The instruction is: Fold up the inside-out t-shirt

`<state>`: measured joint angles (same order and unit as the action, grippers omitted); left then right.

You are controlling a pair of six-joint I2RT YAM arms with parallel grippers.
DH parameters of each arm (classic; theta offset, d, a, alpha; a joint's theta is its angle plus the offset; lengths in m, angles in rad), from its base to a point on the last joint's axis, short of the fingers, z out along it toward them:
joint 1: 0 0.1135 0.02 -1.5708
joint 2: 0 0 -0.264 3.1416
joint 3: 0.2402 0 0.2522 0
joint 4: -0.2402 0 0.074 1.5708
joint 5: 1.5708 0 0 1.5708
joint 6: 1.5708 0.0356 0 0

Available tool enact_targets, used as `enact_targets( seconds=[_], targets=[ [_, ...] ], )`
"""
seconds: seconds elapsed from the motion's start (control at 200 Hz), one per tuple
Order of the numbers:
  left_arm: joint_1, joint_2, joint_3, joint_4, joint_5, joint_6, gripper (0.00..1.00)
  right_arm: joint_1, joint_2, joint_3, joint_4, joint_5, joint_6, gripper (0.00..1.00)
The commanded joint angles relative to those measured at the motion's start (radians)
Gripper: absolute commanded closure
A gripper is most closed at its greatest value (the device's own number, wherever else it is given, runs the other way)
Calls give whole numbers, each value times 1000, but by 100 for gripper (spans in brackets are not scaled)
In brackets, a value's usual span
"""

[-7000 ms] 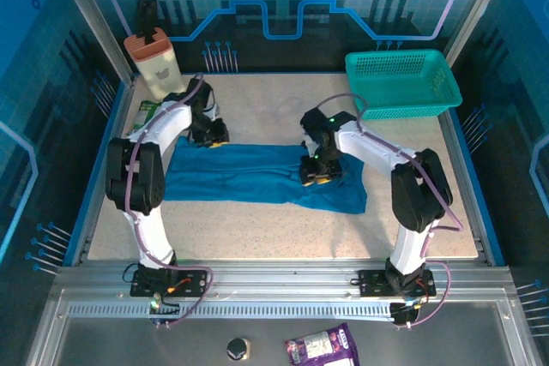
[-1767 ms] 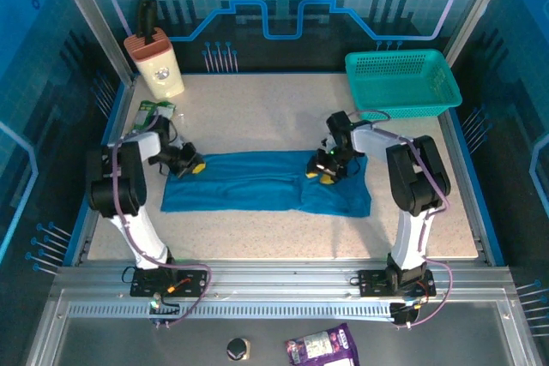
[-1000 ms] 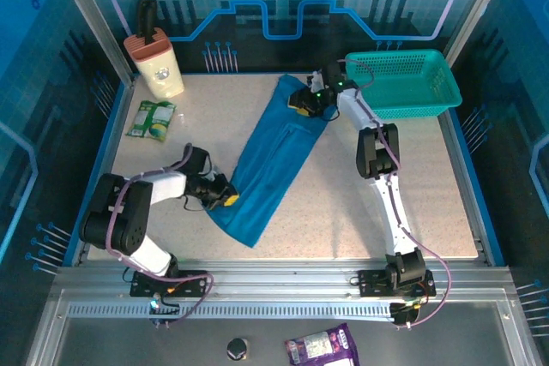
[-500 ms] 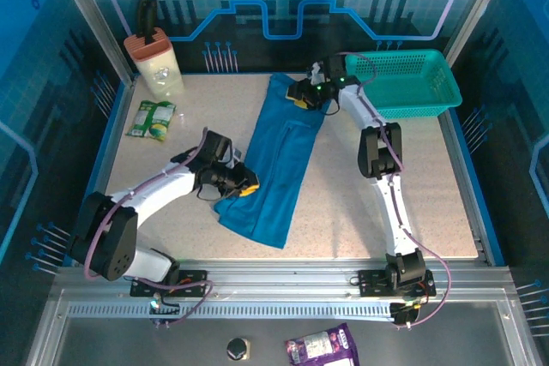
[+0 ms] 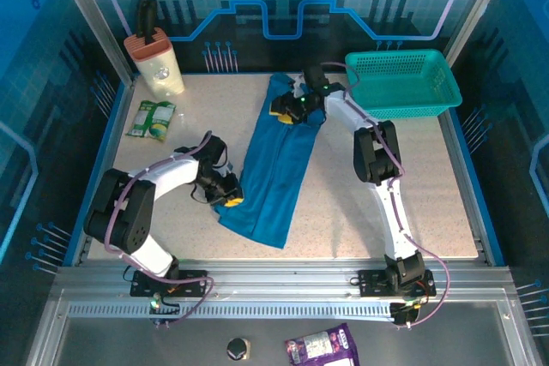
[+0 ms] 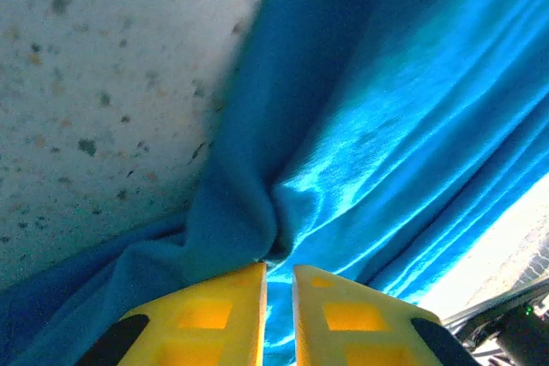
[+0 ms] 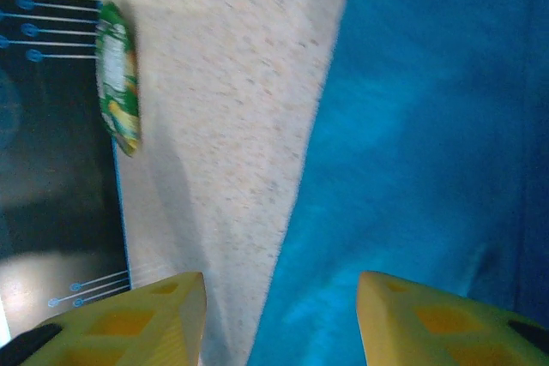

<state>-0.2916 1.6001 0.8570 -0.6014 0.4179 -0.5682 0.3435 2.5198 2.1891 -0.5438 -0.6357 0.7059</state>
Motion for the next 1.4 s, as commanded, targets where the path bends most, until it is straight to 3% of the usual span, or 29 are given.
enact_targets(
  seconds=[0.0,0.27,0.385,0.485,0.685,0.906,1.106,1.396],
  targets=[
    [-3,2,-45,3,80,25,84,-18,56,8,40,4,19,50],
    [-163,-1,-110,180,151,-170,84,-65,263,267,-59,28,-13,51],
    [-182,-82,-102,160,117,-211,83,-65,256,343,-109,-3,-45,51],
    [-181,-172,-42,55,23,-198,80,-55,180,319,-152,-23,-81,51],
    [-147,-165,116,-182,-186,-44,77,-24,-79,49,-196,39,-135,51],
    [-109,-12,206,-246,-216,105,78,50,-371,-318,-190,129,-151,51],
    [-107,94,236,-259,-238,154,77,160,-591,-647,-138,202,-97,50],
    [-105,117,217,-282,-320,157,72,309,-756,-937,-72,272,51,50]
  ],
)
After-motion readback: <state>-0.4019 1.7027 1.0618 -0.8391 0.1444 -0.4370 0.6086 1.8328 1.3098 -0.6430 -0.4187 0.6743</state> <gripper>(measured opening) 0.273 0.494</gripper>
